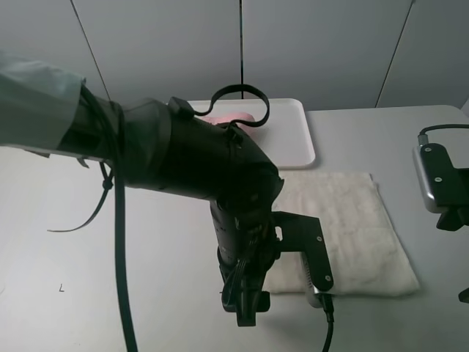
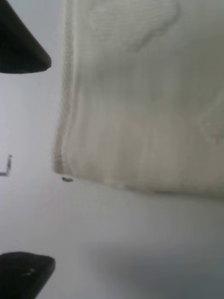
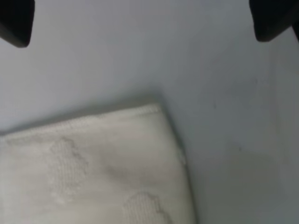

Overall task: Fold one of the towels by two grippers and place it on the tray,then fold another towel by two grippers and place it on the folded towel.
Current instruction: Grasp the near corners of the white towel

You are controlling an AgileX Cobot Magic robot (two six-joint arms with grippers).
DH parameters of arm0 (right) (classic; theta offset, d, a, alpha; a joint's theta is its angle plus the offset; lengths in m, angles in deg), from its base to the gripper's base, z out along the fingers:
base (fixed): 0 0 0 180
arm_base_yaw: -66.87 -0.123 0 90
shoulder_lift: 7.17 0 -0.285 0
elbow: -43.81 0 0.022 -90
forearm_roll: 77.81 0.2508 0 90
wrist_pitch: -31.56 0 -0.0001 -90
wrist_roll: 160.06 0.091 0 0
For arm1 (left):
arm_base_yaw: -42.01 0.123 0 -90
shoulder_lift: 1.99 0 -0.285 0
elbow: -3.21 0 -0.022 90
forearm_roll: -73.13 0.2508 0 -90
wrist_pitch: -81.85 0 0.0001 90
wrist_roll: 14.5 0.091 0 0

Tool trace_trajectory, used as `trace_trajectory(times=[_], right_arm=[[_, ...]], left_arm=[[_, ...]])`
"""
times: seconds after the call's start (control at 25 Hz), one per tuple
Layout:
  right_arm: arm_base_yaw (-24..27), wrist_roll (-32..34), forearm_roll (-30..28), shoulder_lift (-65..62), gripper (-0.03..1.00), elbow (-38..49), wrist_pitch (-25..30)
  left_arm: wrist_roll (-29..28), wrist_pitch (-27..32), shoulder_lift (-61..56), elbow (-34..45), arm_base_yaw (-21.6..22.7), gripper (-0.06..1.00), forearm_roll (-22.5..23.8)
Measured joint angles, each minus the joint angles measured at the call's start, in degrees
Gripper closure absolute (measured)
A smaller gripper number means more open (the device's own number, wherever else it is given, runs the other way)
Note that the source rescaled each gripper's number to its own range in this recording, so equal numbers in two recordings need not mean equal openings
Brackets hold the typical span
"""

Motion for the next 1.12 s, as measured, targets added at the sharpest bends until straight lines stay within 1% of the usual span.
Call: trace_trajectory(times=[0.28,0.44,0.56,0.64,0.84,1.12], right_arm=[[0.0,-2.2,-0.1,3.0,-0.03,0.4,-1.2],[0.0,-2.6,-0.2,4.7,-0.03,0.4,-2.2],[-0.9,-3.4,-0.2,4.8,-0.03,0.4,-3.1],[-2.3,-4.2,-0.3,4.8,-0.03,0.5,-3.8],[-4.5,-4.8,-0.5,7.0,-0.03,0.5,-4.3],[-4.5,-4.8,-0.7,12.1,-0.03,0.5,-5.3]], left_arm=[[-2.0,-0.1,2.3,0.0,-0.8,-0.03,-0.1],[-2.6,-1.7,2.5,0.0,-0.8,-0.03,-0.1],[-2.8,-2.4,2.5,0.0,-0.8,-0.03,-0.1],[-2.8,-2.7,2.5,0.0,-0.8,-0.03,-0.1],[-2.9,-3.2,2.5,0.0,-0.8,-0.03,-0.1],[-2.9,-2.8,2.5,-0.1,-0.8,-0.03,-0.1]])
